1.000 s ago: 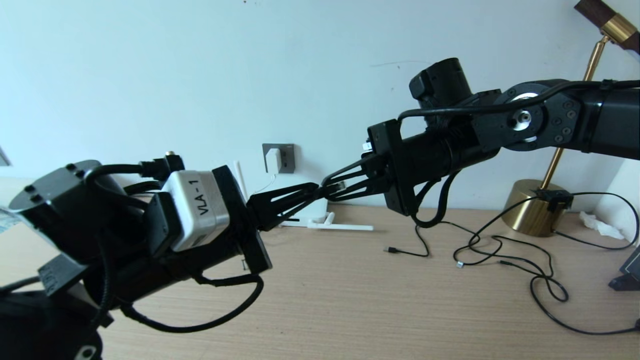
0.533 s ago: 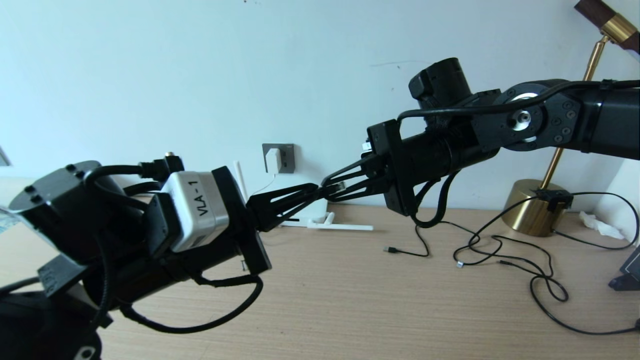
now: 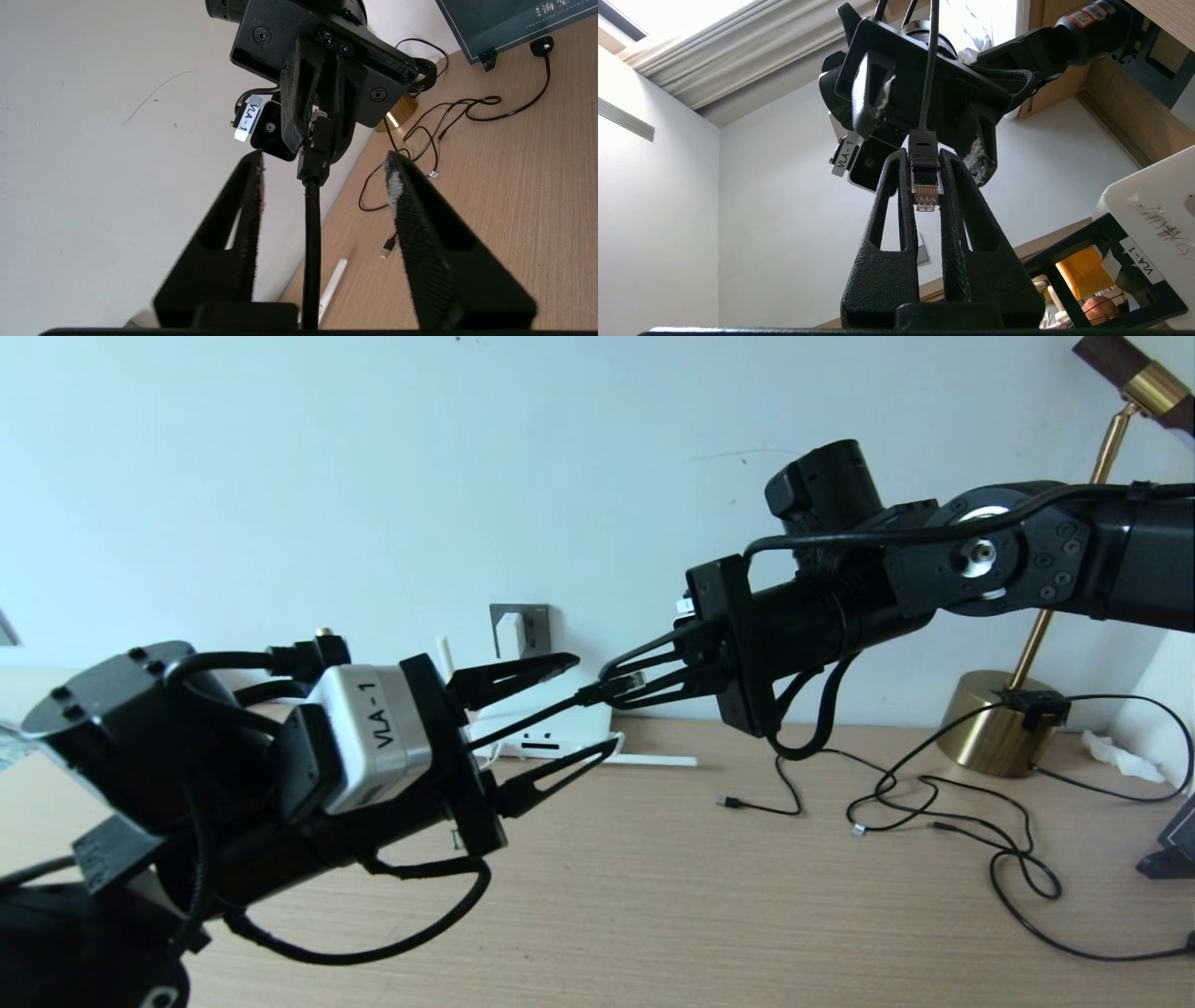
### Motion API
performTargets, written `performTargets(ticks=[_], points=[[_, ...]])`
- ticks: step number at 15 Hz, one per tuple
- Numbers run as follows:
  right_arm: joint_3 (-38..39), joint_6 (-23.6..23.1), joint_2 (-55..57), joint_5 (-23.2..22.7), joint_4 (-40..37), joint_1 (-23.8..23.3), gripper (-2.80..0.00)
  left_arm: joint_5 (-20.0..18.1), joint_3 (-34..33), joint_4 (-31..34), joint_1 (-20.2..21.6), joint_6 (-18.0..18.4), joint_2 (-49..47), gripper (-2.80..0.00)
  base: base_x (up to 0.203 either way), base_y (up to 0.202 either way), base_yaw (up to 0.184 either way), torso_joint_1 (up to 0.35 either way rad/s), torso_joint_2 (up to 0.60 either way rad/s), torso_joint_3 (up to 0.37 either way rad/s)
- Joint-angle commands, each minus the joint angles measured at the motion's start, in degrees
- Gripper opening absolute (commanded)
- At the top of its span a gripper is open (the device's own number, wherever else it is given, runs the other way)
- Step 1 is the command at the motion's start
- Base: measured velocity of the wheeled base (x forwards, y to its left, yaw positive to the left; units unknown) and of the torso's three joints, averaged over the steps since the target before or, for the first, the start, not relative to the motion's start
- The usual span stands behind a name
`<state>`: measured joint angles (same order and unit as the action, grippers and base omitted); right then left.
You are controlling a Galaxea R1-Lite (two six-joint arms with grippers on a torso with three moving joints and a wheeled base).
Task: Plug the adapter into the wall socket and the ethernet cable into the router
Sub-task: Hand it to the other hand
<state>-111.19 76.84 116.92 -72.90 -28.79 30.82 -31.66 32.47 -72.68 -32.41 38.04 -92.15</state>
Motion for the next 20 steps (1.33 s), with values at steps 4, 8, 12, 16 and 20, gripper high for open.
performTargets(ticks=[4,8,12,16,20], points=[[0.3,0.4,-0.3,-0.5,-0.2,0.1,-2.8,-0.1,0.4,-0.5,0.0,0.2,-0.1,0.0,0.0,0.0,0.0,0.0,0.0,0.0],[0.5,0.3,-0.6,-0.5,-0.2,0.1,-2.8,-0.1,0.3,-0.5,0.0,0.2,-0.1,0.0,0.0,0.0,0.0,0.0,0.0,0.0],[0.6,0.3,-0.6,-0.5,-0.2,0.1,-2.8,-0.1,0.2,-0.5,0.0,0.2,-0.2,0.0,0.0,0.0,0.0,0.0,0.0,0.0],[0.6,0.3,-0.7,-0.5,-0.2,0.1,-2.8,-0.1,-0.2,-0.5,0.0,0.1,-0.3,-2.8,0.0,0.0,0.0,0.0,0.0,0.0],[0.6,0.3,-0.7,-0.5,-0.2,0.1,-2.8,-0.1,0.1,-0.5,0.0,0.1,-0.6,-2.8,0.0,0.0,0.0,0.0,0.0,0.0]])
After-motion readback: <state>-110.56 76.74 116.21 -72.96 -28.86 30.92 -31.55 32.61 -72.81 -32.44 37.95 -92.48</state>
